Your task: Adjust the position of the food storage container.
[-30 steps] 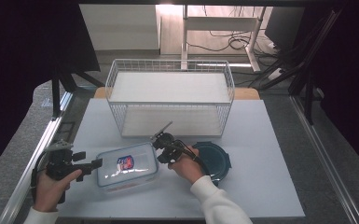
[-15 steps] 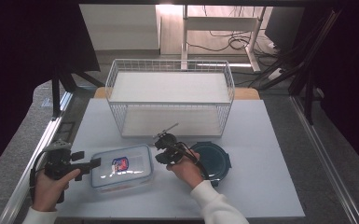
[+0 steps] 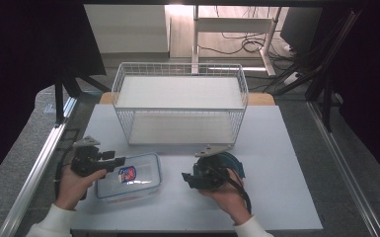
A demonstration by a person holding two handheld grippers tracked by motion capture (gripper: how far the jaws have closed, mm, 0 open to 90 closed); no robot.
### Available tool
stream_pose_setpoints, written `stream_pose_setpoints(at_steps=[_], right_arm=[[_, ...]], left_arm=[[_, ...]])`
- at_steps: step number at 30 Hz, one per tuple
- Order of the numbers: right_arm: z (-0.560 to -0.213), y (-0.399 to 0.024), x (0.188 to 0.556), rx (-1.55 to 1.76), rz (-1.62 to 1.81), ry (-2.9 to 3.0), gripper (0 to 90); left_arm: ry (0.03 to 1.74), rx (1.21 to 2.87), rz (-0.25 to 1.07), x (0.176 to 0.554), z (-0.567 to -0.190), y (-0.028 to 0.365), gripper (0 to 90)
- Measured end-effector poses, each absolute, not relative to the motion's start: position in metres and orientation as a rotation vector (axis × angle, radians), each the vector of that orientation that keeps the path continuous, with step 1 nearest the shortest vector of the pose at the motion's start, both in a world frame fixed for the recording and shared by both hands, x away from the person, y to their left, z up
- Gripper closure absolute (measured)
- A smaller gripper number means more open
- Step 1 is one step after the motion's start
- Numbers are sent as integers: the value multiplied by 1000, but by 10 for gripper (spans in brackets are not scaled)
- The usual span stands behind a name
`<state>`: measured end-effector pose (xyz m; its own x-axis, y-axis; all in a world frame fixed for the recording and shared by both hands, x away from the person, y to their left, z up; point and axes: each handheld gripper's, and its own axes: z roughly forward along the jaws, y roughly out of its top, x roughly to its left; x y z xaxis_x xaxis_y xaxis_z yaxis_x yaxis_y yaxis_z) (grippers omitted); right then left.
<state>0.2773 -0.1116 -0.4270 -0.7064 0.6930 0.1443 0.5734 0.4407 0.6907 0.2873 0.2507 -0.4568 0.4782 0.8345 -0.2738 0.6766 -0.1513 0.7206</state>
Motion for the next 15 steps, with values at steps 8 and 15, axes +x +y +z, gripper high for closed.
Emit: stream_pose_setpoints(at_steps=[8, 15], right_arm=[[-433, -165, 261, 1172, 1300, 2425, 272], [-435, -178, 265, 1199, 1290, 2411, 261]], left_arm=[[1242, 1927, 229, 307, -452, 234, 650], [1173, 2045, 174, 332, -448, 214, 845]])
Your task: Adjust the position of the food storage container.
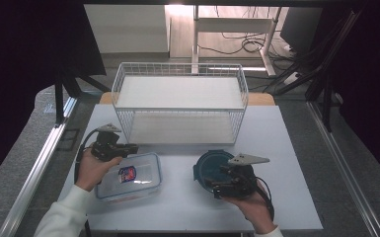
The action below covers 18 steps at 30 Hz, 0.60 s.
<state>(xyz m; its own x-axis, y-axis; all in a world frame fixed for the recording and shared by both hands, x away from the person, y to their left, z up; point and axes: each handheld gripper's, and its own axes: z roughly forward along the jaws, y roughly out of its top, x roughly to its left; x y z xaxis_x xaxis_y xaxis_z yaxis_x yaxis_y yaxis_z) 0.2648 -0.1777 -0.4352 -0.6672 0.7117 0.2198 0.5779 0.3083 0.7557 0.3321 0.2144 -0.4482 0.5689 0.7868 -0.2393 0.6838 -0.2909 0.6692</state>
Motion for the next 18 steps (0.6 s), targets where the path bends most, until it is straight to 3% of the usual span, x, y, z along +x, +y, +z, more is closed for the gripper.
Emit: stream_pose_setpoints(at_steps=[3, 11, 18], right_arm=[[-436, -179, 266, 1207, 1290, 2407, 256], [-437, -177, 266, 1214, 1277, 2399, 253], [-441, -179, 267, 1229, 1255, 2398, 253]], left_arm=[[1145, 2110, 146, 341, -450, 206, 898], [1065, 2293, 83, 364, -458, 173, 900], [1078, 2335, 174, 372, -451, 165, 900]])
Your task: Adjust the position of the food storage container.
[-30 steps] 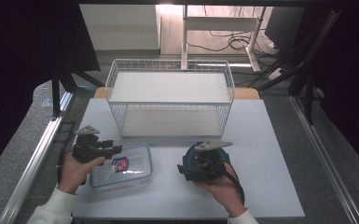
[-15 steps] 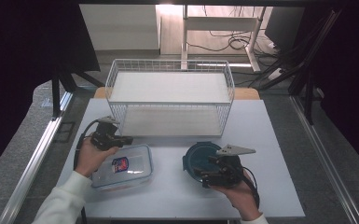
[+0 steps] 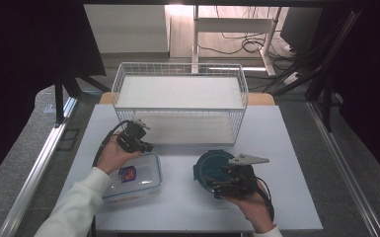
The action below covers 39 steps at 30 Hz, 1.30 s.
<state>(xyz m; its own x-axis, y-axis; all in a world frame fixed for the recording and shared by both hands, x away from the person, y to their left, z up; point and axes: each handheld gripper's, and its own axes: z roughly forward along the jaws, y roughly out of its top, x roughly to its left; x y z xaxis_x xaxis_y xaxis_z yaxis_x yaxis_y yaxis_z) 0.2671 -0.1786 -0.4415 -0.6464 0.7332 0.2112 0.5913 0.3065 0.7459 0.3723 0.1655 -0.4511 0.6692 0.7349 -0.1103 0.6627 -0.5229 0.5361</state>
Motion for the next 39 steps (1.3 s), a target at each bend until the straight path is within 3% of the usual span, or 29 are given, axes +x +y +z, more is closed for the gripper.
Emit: stream_pose_setpoints(at_steps=[13, 27, 34, 39], right_arm=[[-445, -180, 270, 1241, 1245, 2398, 254], [-445, -183, 270, 1259, 1238, 2388, 255], [-444, -184, 269, 1275, 1251, 2369, 246], [-442, -182, 266, 1275, 1283, 2369, 224]], left_arm=[[1109, 2423, 147, 380, -467, 163, 900], [904, 2591, 113, 354, -464, 128, 900], [978, 2467, 166, 350, -456, 145, 900], [1033, 2290, 222, 326, -436, 186, 885]])
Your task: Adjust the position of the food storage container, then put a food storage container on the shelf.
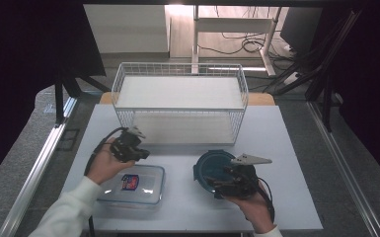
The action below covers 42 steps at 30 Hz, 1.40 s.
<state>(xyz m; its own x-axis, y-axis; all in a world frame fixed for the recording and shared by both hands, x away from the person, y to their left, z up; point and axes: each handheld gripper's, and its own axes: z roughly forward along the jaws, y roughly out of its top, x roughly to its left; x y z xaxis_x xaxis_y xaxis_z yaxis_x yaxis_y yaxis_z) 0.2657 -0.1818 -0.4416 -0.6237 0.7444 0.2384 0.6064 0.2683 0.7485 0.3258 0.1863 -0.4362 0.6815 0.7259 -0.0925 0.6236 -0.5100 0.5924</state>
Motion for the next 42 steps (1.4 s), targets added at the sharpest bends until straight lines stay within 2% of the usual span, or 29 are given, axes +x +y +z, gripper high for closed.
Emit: stream_pose_setpoints(at_steps=[2, 3, 5, 6, 7, 8, 12, 15, 28, 42], right_arm=[[-441, -179, 262, 1256, 1309, 2375, 204], [-440, -176, 259, 1243, 1318, 2371, 180], [-440, -174, 257, 1244, 1323, 2373, 177], [-439, -172, 256, 1245, 1333, 2375, 176], [-438, -168, 253, 1242, 1350, 2376, 176], [-438, -168, 253, 1242, 1350, 2376, 176], [-439, -165, 251, 1245, 1351, 2363, 176], [-442, -166, 250, 1244, 1344, 2358, 175], [-444, -174, 254, 1252, 1339, 2353, 190], [-442, -162, 253, 1267, 1339, 2363, 191]], left_arm=[[1087, 2213, 249, 311, -431, 204, 758], [1110, 2181, 259, 303, -429, 213, 584], [1148, 2140, 235, 290, -428, 226, 392], [1181, 2103, 229, 279, -428, 235, 392], [1216, 2054, 226, 268, -430, 242, 267], [1216, 2054, 226, 268, -430, 242, 227], [1240, 2000, 205, 246, -437, 253, 168], [1255, 1979, 180, 237, -445, 258, 157], [1267, 1934, 244, 231, -450, 264, 152], [1296, 1938, 230, 232, -454, 265, 104]])
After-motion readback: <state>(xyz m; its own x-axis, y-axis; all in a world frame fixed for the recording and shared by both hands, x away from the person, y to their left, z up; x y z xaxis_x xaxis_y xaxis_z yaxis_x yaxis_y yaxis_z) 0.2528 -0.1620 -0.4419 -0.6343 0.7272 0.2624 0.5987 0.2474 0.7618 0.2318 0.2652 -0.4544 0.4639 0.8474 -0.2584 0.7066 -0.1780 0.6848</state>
